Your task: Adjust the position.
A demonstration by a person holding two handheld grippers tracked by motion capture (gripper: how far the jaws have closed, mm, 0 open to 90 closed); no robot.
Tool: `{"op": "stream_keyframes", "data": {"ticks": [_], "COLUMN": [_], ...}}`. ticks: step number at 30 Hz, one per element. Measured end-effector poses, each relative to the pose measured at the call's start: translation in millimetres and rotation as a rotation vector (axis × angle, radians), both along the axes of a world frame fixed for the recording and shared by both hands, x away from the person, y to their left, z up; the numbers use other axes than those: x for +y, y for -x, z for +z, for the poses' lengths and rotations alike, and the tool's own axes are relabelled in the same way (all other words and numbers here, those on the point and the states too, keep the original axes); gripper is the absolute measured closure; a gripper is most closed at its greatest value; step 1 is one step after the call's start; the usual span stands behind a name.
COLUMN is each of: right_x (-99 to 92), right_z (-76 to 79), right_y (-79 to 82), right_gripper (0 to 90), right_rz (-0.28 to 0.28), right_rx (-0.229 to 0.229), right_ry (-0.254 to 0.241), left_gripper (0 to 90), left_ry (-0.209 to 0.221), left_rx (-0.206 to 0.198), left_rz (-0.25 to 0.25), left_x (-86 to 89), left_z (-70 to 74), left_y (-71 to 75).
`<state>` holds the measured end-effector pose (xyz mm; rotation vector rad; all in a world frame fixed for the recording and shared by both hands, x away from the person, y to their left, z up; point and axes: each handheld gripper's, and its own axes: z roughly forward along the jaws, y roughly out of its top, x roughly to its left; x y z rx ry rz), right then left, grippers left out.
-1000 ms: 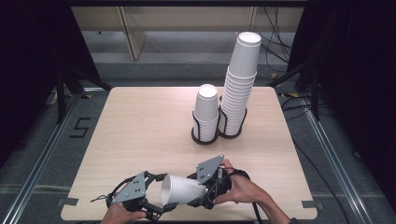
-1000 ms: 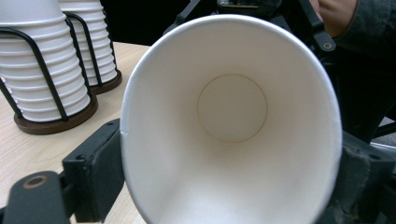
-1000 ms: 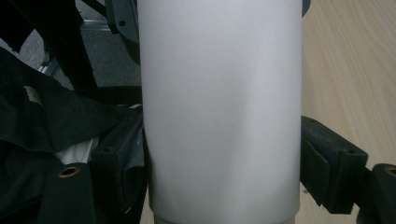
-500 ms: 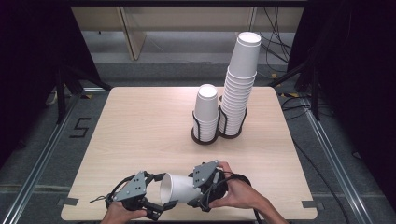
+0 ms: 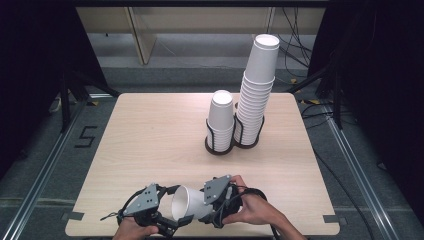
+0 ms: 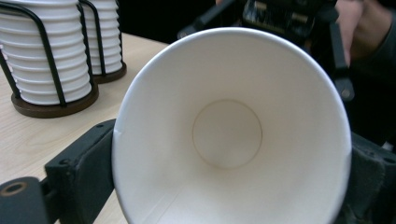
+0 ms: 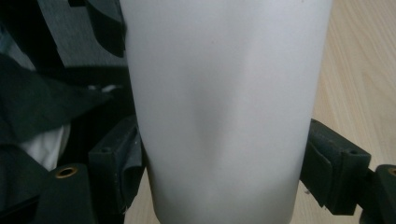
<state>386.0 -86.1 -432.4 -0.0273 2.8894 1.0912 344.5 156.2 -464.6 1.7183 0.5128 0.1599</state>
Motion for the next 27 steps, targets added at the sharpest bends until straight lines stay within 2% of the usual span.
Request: {"op": "stream_keyframes", "data": {"ticks": [2,3,4,5,6,7,10,11,13,15,16,17,18,20,21,24,25,27], "right_x": [-4.7,-4.7,-5.3,-6.1,-6.1,-5.3,-4.4,-3.6,-2.5,-0.4,-0.4,0.0,0.1,1.3,1.9,4.3,4.6,4.6], "right_z": [-1.1,-1.1,-1.3,-1.6,-1.6,-1.5,-2.2,-3.1,-4.6,-6.6,-6.6,-6.8,-6.9,-8.4,-9.2,-13.5,-13.8,-13.7], "right_y": [-7.1,-7.1,-7.1,-8.1,-8.1,-7.3,-7.1,-6.7,-6.7,-6.9,-6.9,-7.0,-7.0,-5.8,-5.4,-4.6,-4.6,-4.4], "right_gripper": [23.4,23.4,23.4,23.4,23.4,23.4,23.4,23.3,23.1,22.9,22.9,22.9,22.9,22.9,22.9,22.9,22.9,22.7], "right_rz": [0.002,0.002,-0.003,-0.004,-0.004,0.0,0.001,-0.002,-0.007,-0.011,-0.011,-0.009,-0.008,-0.012,-0.015,-0.017,-0.017,-0.019], "right_rx": [0.014,0.014,0.031,0.026,0.026,0.033,0.038,0.042,0.053,0.076,0.076,0.073,0.072,0.081,0.082,0.09,0.088,0.09], "right_ry": [-0.076,-0.076,-0.092,-0.115,-0.115,-0.14,-0.149,-0.151,-0.161,-0.192,-0.192,-0.197,-0.197,-0.184,-0.177,-0.174,-0.172,-0.167], "left_gripper": [6.6,6.3,6.3,4.9,4.9,3.3,3.4,3.9,5.4,5.7,5.7,5.8,6.1,6.9,7.0,9.5,10.4,11.2], "left_ry": [0.04,0.04,0.051,0.07,0.08,0.076,0.091,0.078,0.103,0.13,0.114,0.124,0.107,0.109,0.123,0.113,0.085,0.08], "left_rx": [0.023,0.023,0.03,0.038,0.042,0.049,0.031,0.03,0.016,0.006,0.003,-0.006,-0.005,-0.015,-0.018,-0.03,-0.034,-0.027], "left_rz": [0.018,0.018,0.023,0.024,0.024,0.035,0.039,0.057,0.061,0.066,0.075,0.069,0.075,0.074,0.067,0.062,0.065,0.063], "left_x": [2.8,2.8,3.2,2.4,1.5,-0.3,-1.9,-1.5,-1.8,-2.1,-1.1,-1.7,-1.3,-2.5,-3.5,-3.5,-2.6,-2.7], "left_z": [-1.8,-1.8,-2.2,-3.2,-4.2,-5.9,-6.2,-5.0,-4.0,-2.9,-1.8,-1.9,-0.8,-1.1,-2.0,-2.0,-0.4,-0.1], "left_y": [-1.0,-1.0,-1.7,-2.2,-2.2,-0.8,-0.5,0.9,1.6,1.9,2.8,2.8,3.9,3.9,3.1,4.1,5.0,4.9]}}
